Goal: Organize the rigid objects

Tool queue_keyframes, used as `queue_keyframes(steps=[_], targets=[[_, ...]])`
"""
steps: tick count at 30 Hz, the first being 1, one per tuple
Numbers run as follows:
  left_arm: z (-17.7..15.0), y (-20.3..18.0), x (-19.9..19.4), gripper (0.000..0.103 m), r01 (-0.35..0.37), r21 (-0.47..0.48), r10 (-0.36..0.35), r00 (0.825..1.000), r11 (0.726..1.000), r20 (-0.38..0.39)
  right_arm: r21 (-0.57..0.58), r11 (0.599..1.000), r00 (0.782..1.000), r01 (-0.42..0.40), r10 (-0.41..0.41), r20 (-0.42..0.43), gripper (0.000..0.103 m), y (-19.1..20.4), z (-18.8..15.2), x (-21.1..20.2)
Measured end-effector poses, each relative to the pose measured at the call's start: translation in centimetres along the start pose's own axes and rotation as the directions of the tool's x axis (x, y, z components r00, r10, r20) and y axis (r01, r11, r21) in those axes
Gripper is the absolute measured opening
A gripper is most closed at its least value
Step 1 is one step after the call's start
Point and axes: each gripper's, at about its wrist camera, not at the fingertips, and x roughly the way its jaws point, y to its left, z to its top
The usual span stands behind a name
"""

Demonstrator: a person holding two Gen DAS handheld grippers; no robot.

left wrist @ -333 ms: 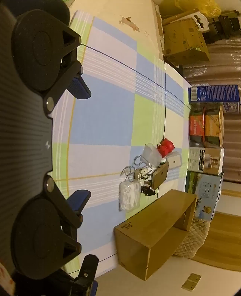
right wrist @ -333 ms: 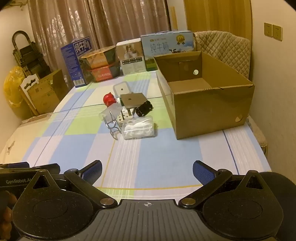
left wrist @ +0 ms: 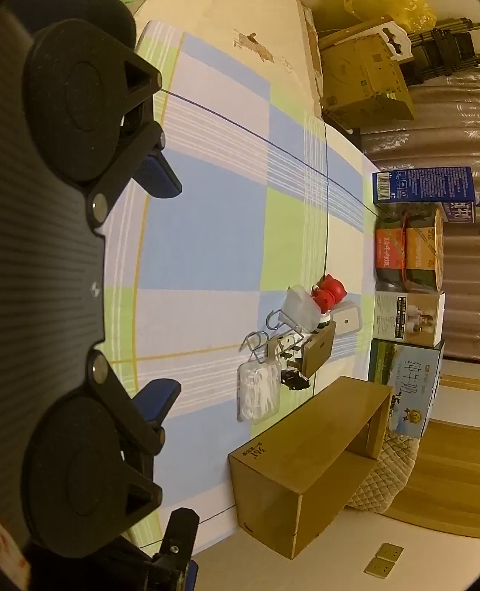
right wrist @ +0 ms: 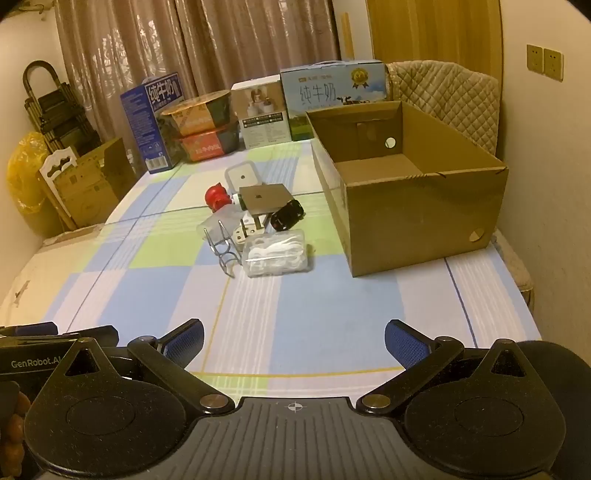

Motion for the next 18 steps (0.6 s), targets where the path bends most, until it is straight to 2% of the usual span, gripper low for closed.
queue_keyframes(steps=[18], targets=[[0.29, 0.11, -0.13, 0.102, 0.016, -0.01, -0.016, 1.0, 1.0, 0.007, -0.003, 1.0, 1.0, 0.004, -0.005, -0.018, 0.101, 0.3, 0.03, 0.82]])
